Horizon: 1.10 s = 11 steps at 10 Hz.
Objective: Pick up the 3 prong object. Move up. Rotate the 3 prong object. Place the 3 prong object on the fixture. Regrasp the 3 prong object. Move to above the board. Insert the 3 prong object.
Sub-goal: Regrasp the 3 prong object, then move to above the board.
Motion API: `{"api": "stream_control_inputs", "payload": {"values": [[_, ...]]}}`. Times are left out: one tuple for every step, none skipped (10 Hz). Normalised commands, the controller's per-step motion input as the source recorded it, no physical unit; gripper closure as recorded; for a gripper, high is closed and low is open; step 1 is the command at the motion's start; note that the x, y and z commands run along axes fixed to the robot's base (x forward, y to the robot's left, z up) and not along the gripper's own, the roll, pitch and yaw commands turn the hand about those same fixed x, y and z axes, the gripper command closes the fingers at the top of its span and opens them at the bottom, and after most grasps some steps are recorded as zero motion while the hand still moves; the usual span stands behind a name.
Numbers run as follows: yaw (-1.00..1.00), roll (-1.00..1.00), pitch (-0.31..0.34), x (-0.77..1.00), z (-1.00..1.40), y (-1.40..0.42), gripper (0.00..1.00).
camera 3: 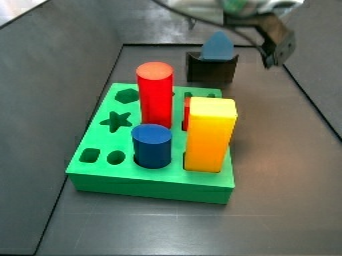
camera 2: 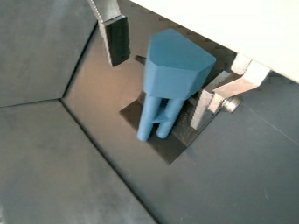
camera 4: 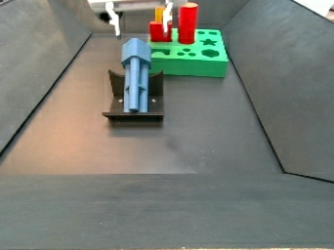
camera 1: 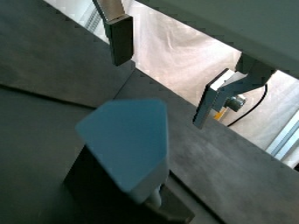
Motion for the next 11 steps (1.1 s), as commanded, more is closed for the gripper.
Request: {"api": "stream_control_inputs", "payload": {"values": [[0.06,0.10,0.006,0.38,-1.00,-0.03,0.00],[0.06,0.10,0.011,0.38,-0.93,-0.04,0.00],[0.06,0.11,0.018,0.34,-0.69,-0.04,0.00],[0.06,0.11,0.029,0.31,-0.55,-0.04,0.00],[0.06,0.11,0.035,0.28,-0.41,-0.04,0.00],[0.07,0.11,0.043,0.25,-0.23,-0.04,0.00],[0.08,0.12,0.046,0.23,-0.10,-0.04,0.00],[0.07,0.12,0.056,0.19,-0.03,-0.05,0.00],[0.00,0.00,0.000,0.00,0.00,0.00,1.00],[-0.34,-0.29,-0.163,-0.12,1.00,-0.01,1.00],[-0.34,-0.29,-0.154,-0.12,1.00,-0.01,1.00]]}}
